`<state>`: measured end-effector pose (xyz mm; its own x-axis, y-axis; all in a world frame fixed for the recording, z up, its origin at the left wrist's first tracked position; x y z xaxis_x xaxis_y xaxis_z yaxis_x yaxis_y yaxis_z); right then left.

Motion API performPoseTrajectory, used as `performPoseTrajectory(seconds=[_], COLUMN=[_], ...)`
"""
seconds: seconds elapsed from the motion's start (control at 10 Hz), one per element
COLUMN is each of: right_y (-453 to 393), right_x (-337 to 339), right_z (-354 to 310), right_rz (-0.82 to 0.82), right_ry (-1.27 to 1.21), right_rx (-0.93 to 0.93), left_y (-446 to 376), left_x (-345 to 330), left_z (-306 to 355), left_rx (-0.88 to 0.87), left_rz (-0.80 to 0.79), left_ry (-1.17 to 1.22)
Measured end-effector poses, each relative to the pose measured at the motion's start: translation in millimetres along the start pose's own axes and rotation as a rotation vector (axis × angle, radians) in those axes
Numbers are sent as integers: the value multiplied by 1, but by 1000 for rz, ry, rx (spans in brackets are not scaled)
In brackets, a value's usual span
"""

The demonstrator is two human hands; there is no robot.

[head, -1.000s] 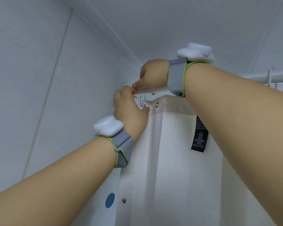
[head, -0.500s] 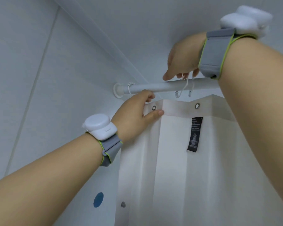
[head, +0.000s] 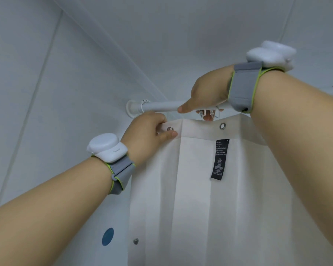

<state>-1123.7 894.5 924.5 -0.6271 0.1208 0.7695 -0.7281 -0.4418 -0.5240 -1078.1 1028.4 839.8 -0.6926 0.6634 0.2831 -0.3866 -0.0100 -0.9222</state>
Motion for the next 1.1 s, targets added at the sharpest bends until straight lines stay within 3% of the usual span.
performPoseTrajectory(seconds=[0.1, 0.3, 0.5, 0.7, 0.9, 1.1], right_y=[-3, -11, -28, -22, -16, -24], right_x=[0, 5, -1, -7, 8, 4], right_z=[-8, -21, -38, -51, -34, -24], right_rz=[33, 176, 194, 152, 80, 19], right_ry=[105, 128, 147, 7, -189, -391], right_rx=[18, 36, 72, 97, 96, 135], left_y=[0, 2, 0, -2, -1, -1], left_x=[-4, 1, -5, 0, -5, -5], left_z=[-2, 2, 2, -4, -2, -4], left_rx=[58, 80, 140, 233, 302, 345], left_rz=[-84, -32, -73, -63, -166, -140], left_ry=[72, 86, 209, 278, 391, 399])
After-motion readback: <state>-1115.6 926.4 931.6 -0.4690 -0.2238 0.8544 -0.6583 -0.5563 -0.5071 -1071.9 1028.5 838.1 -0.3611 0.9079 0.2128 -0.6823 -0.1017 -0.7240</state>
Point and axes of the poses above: each hand's wrist, its own y-axis away from the middle knuckle, its own x-axis out of the back of the hand, z = x × y, the point moved 5 cm from there along -y, towards the middle knuckle, and after that the axes turned 13 degrees about x, right-handed, at the moved point
